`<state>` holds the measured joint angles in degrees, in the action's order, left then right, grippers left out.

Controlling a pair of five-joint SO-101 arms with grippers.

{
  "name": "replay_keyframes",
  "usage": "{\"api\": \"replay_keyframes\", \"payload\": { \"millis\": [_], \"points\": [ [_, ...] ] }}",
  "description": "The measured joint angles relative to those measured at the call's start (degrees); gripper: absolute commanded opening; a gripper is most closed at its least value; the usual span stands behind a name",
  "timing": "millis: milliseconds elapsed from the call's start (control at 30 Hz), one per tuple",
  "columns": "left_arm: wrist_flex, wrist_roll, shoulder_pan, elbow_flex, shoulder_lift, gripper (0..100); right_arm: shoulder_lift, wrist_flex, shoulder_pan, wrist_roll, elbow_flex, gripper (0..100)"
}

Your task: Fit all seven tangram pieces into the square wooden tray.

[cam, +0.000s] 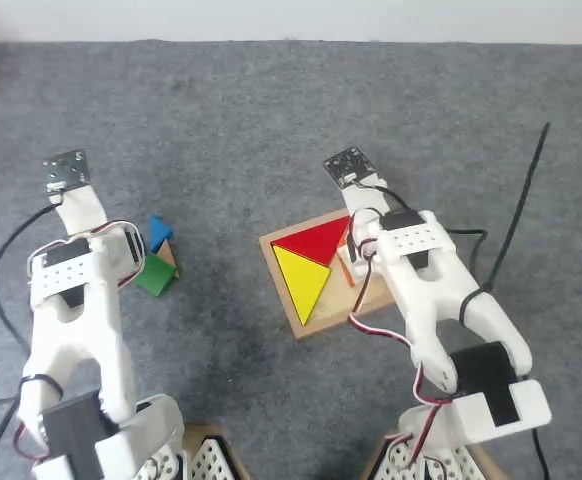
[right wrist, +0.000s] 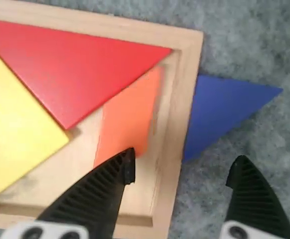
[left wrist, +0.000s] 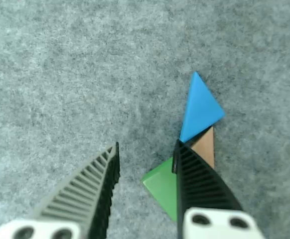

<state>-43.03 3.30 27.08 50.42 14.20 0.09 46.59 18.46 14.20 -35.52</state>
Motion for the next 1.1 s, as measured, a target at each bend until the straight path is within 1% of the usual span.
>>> {"api": "replay_keyframes", "payload": {
  "millis": [433,667,833,1100],
  "points": [
    [0.00,0.00,0.00,0.00,0.00,17,-0.18,-0.18,0.62,0.00,0.00,30.9],
    [0.00,0.00,0.00,0.00,0.00,17,-5.54,-0.18,0.62,-0.09,0.00,30.8],
    [0.00,0.00,0.00,0.00,0.00,17,-6.33,-0.18,1.32,-2.73,0.00,30.9],
    [0.00,0.00,0.00,0.00,0.00,17,1.67,-1.32,1.85,-3.08,0.26,30.8]
  ]
}}
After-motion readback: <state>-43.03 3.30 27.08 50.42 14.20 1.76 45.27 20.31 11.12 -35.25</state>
